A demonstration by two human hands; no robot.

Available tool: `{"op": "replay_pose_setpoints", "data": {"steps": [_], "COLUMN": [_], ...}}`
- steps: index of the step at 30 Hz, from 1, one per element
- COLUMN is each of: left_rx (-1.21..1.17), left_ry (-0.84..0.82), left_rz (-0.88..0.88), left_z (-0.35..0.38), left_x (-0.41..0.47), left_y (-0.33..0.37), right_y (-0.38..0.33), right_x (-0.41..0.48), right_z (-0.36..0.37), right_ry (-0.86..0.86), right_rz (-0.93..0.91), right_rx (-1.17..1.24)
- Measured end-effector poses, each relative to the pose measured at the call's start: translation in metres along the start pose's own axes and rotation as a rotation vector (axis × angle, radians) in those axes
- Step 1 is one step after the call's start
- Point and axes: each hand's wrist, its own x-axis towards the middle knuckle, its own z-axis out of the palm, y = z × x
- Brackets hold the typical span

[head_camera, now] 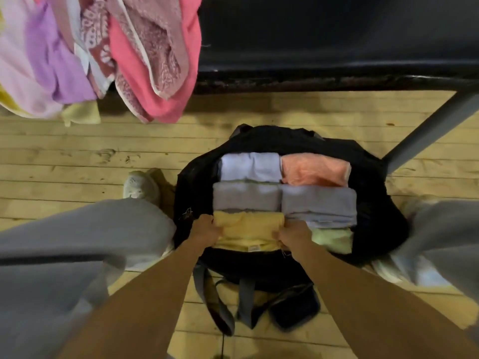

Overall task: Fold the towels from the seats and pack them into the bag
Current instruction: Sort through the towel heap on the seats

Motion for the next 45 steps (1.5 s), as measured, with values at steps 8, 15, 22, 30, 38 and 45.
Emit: {"op": "replay_pose_setpoints", "data": {"steps": [8,15,22,30,38,45], "left_rx": [0.217,-0.105,-0.221,-0.158,-0.281,-0.275], "left_ry": [0.068,-0.006,-0.113,0.062,0.522,0.649], "left_rz": [0.025,0.049,0.319,0.620,0.606,0.567], "left_z": [0.006,-0.041,-0.125,-0.245,-0.290,-0.301], "left_x": [0.007,-0.024,-0.100,-0.158,-0.129,-0.111], "left_y": [0.000,0.050,0.117,0.145,0.120,0.099], "right_y": [0.001,-0.022,-0.106,-0.225,-0.310,-0.342], "right_x": [0.013,-0.014,-0.074,-0.137,-0.140,-0.124], "right_z": [0.006,-0.043,-0.120,-0.166,-0.142,-0.109], "right_ry": [0.003,-0.096,-0.119,0.058,0.212,0.303], "right_rz": [-0.019,0.000,-0.325,-0.689,-0.905,-0.966], "right_rx": [-0.185,0.070,0.052,0.208,0.053,-0.106]}}
